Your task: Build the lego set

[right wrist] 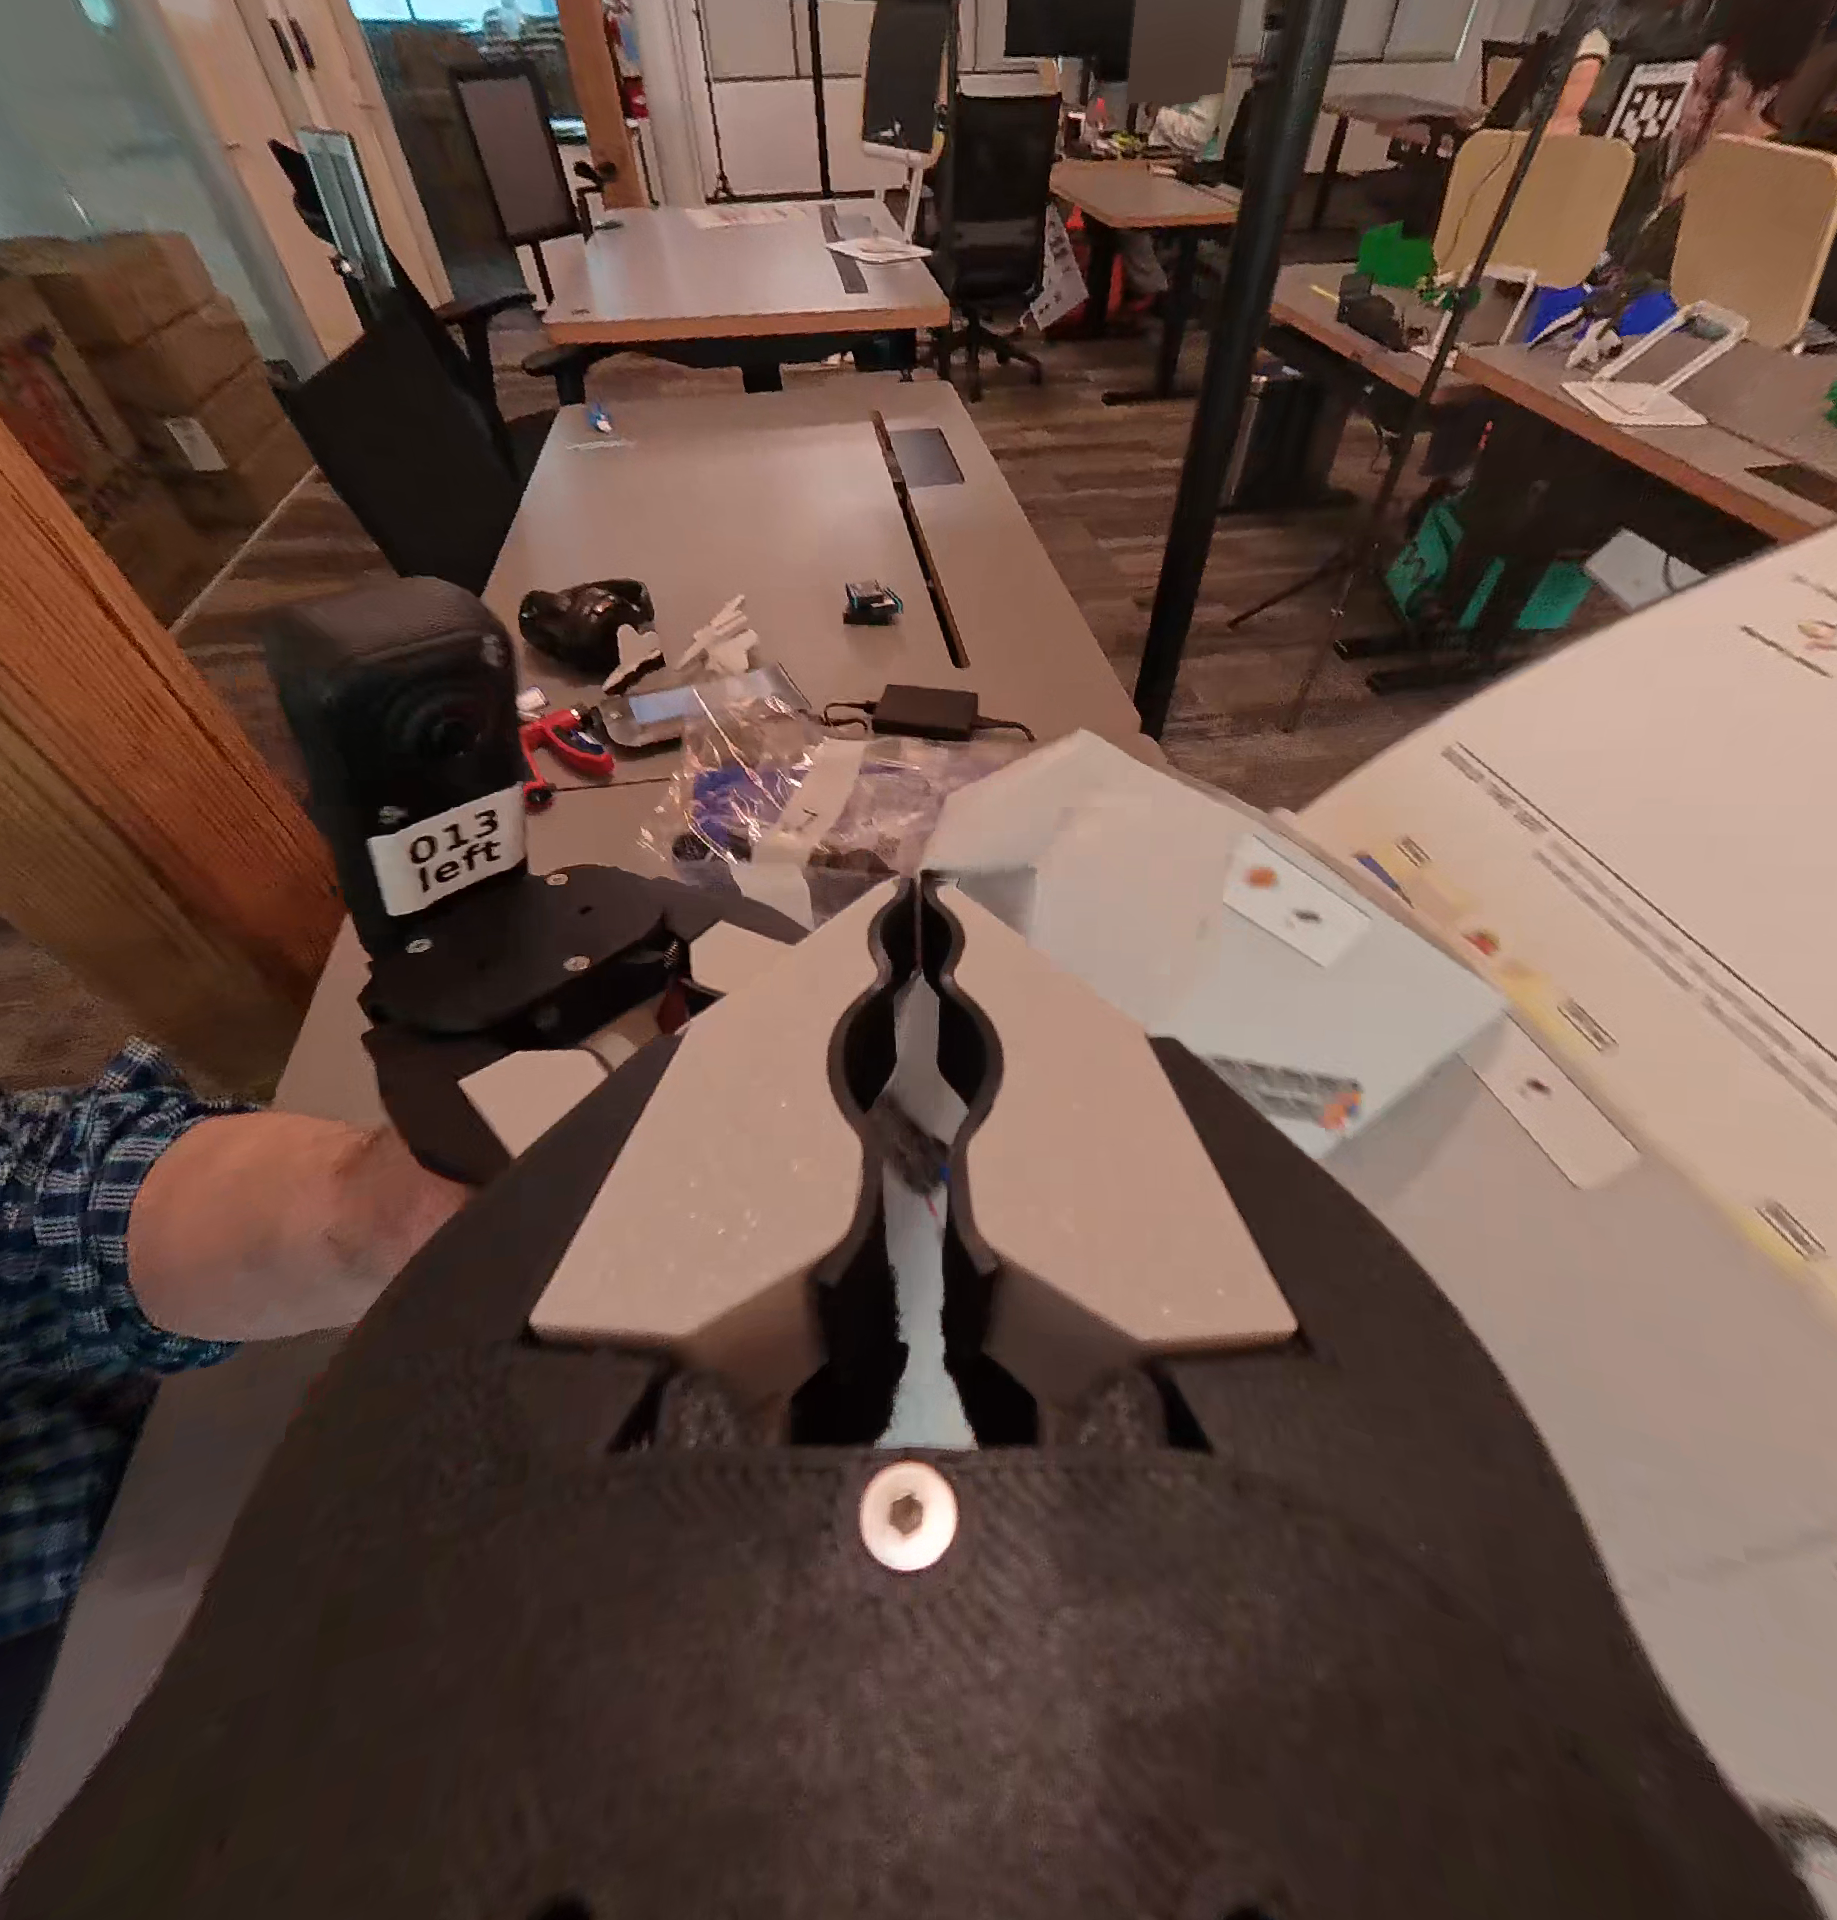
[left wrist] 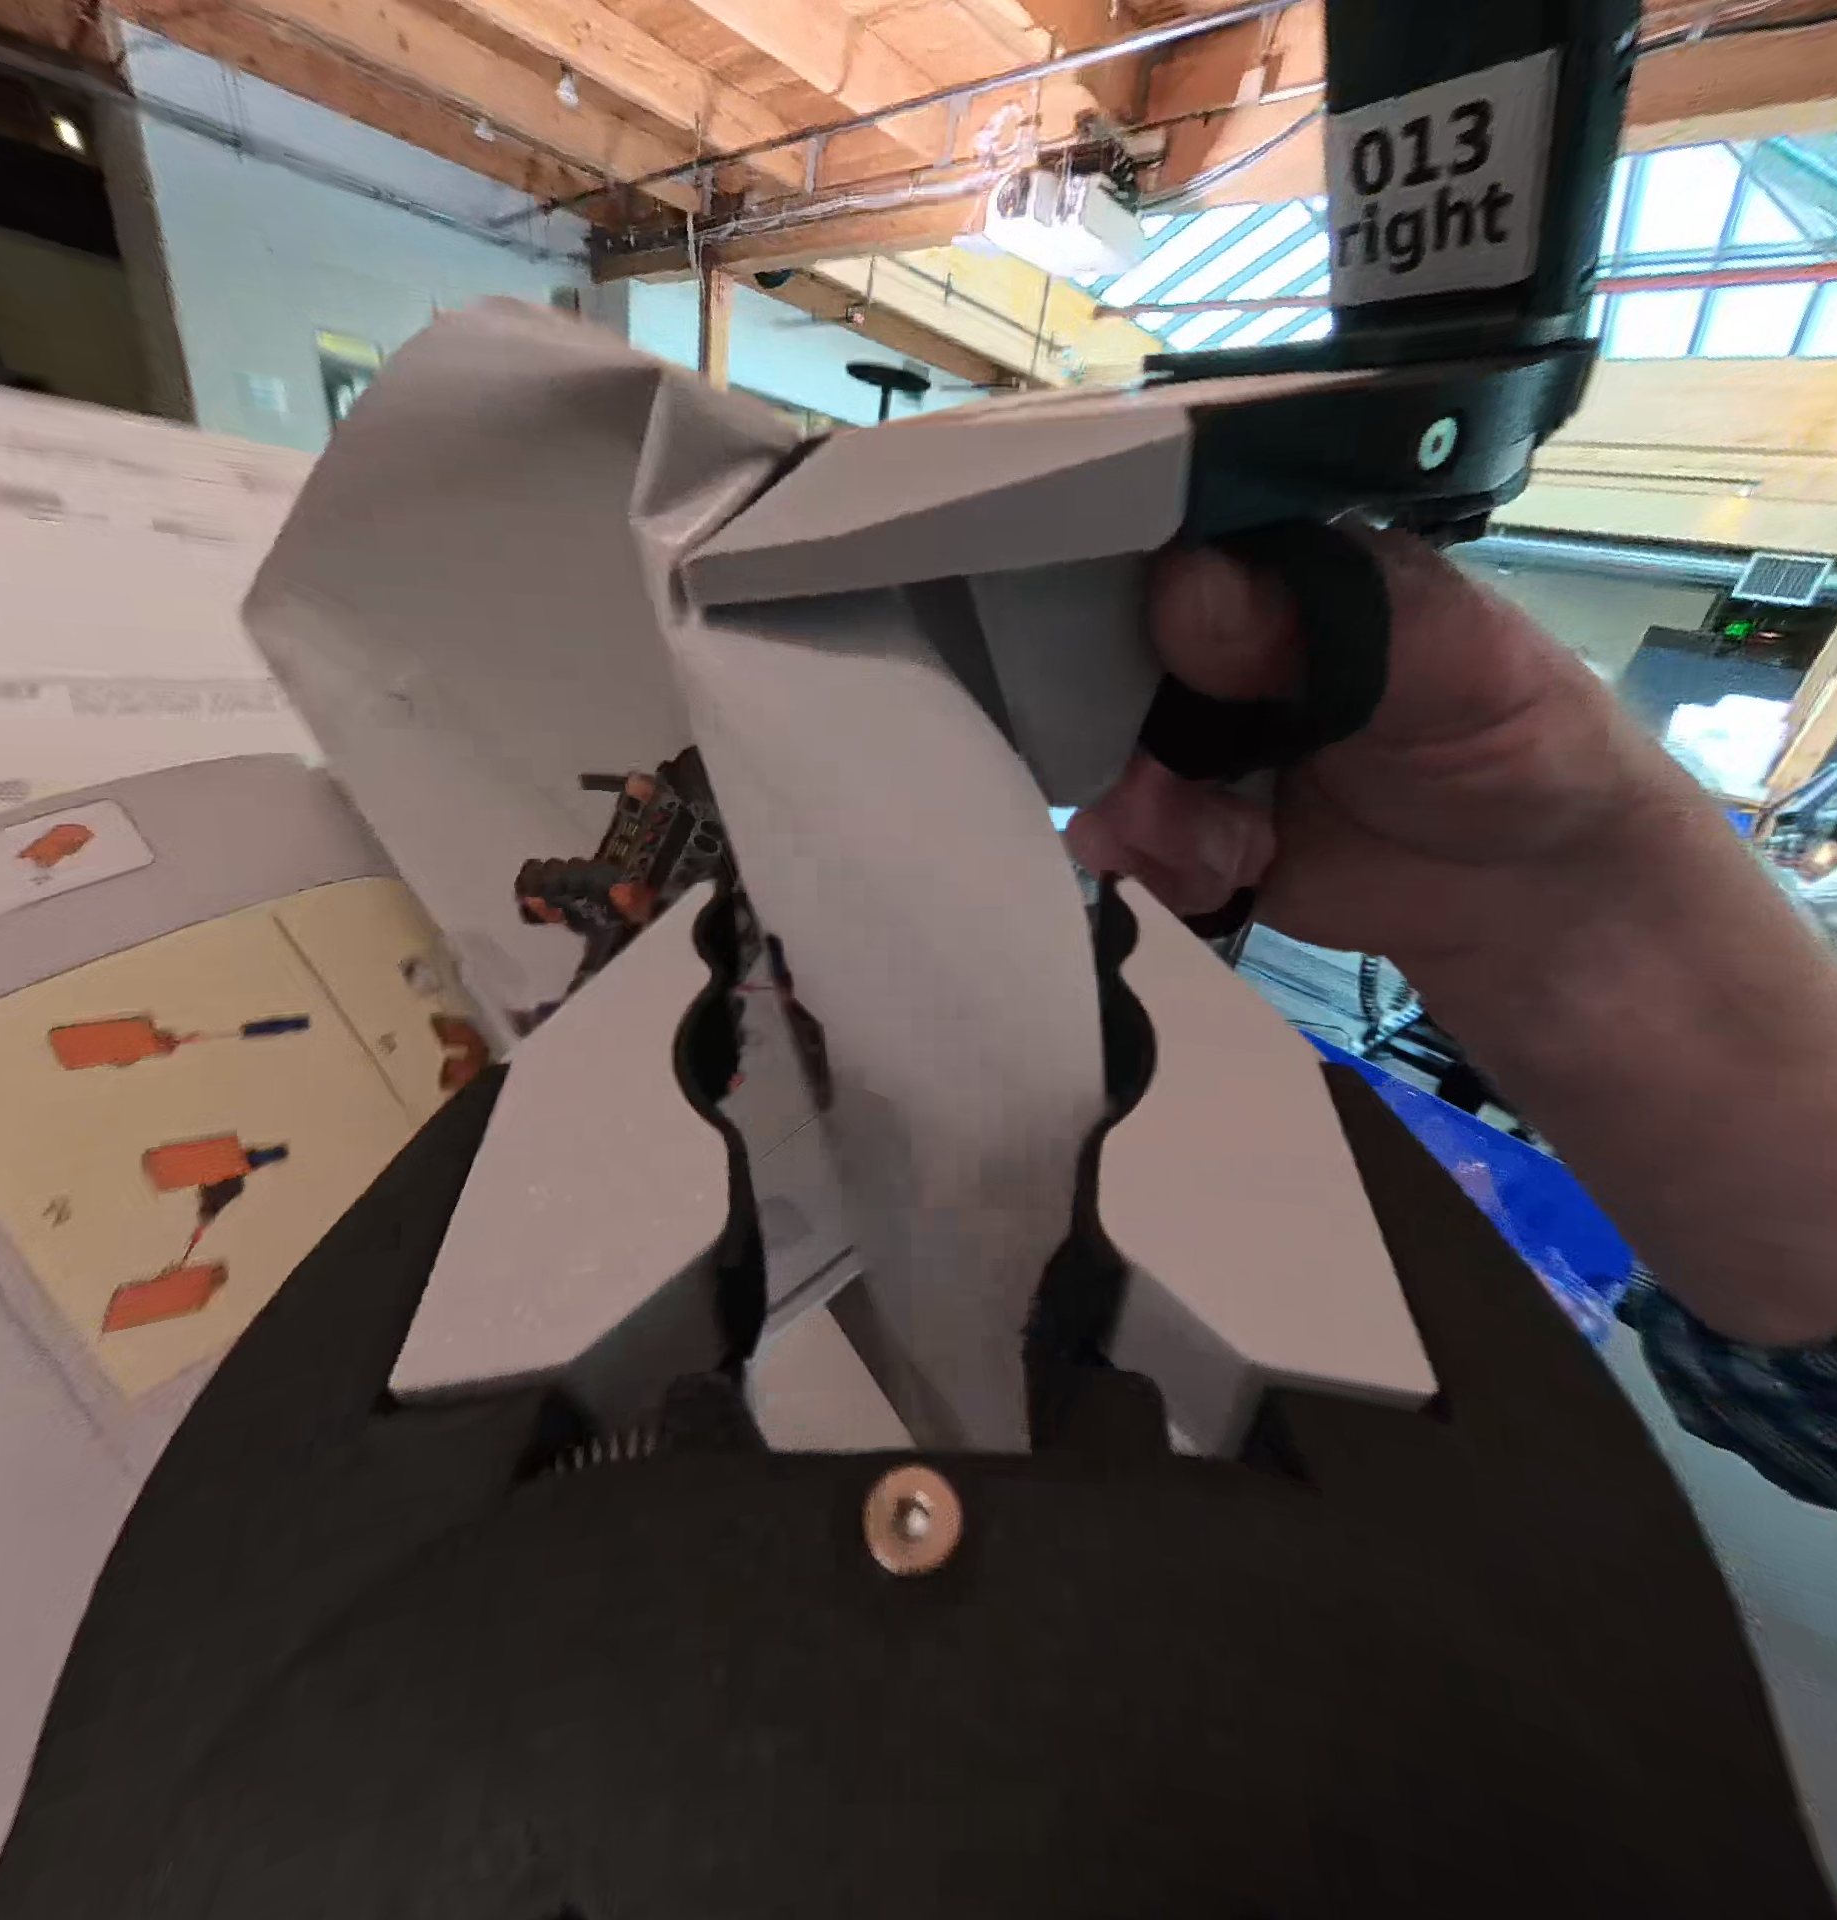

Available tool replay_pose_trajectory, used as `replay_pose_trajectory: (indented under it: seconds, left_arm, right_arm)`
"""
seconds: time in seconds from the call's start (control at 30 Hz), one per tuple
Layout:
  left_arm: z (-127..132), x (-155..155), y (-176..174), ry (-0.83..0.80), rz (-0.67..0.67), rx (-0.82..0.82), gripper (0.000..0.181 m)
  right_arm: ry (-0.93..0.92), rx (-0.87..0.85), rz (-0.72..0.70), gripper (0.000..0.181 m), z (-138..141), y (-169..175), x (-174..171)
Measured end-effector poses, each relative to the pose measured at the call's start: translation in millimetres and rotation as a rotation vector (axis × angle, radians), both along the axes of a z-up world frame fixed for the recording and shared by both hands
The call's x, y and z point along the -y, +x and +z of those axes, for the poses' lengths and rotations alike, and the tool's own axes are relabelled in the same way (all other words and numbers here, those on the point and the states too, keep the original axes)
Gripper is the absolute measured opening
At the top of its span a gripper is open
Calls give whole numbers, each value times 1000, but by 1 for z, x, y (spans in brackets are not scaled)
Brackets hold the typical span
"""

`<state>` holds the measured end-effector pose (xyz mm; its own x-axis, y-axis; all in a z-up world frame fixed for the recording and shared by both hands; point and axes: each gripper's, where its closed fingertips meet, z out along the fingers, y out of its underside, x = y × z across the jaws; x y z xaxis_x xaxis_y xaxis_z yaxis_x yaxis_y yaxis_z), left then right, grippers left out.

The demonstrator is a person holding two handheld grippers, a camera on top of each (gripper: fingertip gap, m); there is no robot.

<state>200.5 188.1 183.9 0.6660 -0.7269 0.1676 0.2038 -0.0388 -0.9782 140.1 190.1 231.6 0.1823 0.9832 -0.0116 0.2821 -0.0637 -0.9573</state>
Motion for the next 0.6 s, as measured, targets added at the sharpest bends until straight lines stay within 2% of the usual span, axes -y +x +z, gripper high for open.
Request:
replay_pose_trajectory:
  seconds: [0.03, 0.1, 0.2, 0.23, 0.27, 0.3, 0.47, 0.53, 0.6]
  left_arm:
    - [-4, 1, -11, -47, -14, 7, 57]
    - [-4, 10, -30, -69, -57, 52, 38]
    - [-8, 16, -59, -108, -84, 80, 21]
    - [-11, 16, -70, -121, -76, 73, 17]
    - [-14, 16, -80, -137, -74, 64, 16]
    - [-16, 16, -90, -151, -72, 74, 16]
    - [-42, -4, -145, -266, -29, 104, 14]
    - [-48, -12, -164, -280, -1, 129, 13]
    - [-50, -17, -180, -308, 0, 164, 9]
  right_arm:
    - [-8, -1, 8, 0, 1, -10, 3]
    - [-4, 4, 18, 0, 0, -30, 6]
    - [-15, 15, 26, 2, -6, -54, 10]
    - [-13, 15, 29, 7, -7, -61, 11]
    - [4, 23, 26, 27, -8, -67, 12]
    - [34, 37, 14, 30, -10, -69, 12]
    - [167, 131, -91, 42, -22, -57, -2]
    - [209, 195, -70, 40, -39, -49, 3]
    - [263, 332, -60, 36, -68, -39, 6]
